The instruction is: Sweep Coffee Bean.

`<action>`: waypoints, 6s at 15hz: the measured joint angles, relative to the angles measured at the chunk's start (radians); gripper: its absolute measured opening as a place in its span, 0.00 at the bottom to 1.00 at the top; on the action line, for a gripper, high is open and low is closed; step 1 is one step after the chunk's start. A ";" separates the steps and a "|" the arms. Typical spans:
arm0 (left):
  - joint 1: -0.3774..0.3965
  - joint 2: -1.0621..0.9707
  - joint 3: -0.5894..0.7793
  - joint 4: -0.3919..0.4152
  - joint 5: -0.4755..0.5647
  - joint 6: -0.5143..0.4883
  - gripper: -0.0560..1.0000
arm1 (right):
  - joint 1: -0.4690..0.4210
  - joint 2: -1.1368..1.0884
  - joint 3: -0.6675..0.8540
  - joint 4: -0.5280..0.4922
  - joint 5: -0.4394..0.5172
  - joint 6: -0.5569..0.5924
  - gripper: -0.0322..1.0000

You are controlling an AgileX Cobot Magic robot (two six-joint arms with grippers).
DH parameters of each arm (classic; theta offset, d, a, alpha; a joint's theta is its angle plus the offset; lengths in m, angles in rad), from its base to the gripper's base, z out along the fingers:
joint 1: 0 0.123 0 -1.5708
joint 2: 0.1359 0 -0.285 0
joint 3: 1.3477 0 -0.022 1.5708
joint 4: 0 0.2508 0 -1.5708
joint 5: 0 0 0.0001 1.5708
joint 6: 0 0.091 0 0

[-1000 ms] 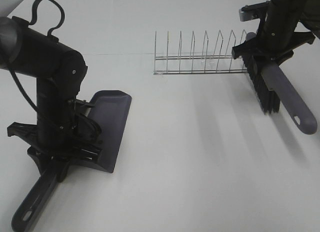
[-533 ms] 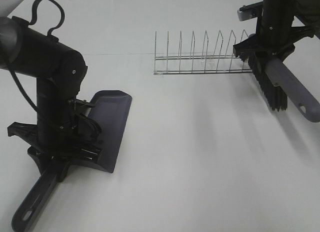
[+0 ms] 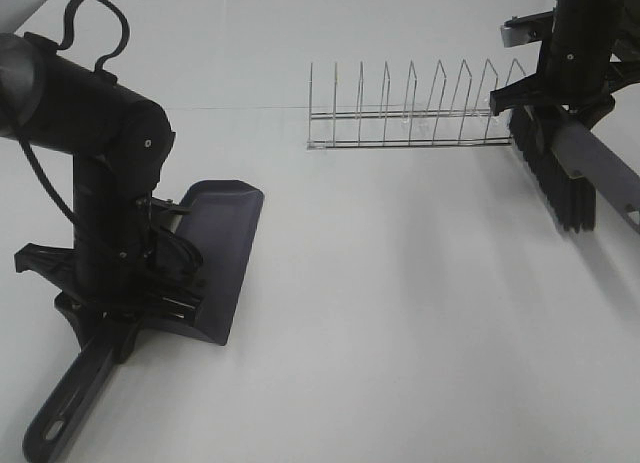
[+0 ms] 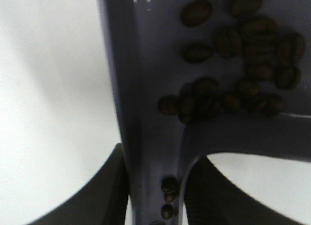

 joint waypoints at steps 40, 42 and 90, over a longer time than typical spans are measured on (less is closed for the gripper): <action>0.000 -0.023 -0.045 -0.018 -0.066 0.010 0.30 | -0.064 0.094 -0.347 0.202 -0.112 -0.084 0.68; 0.000 -0.023 -0.101 -0.050 -0.106 0.007 0.30 | -0.064 0.073 -0.347 0.251 -0.107 -0.084 0.68; 0.000 -1.792 0.688 0.066 0.002 0.124 0.63 | -0.064 -1.811 1.349 0.296 -0.098 -0.251 0.68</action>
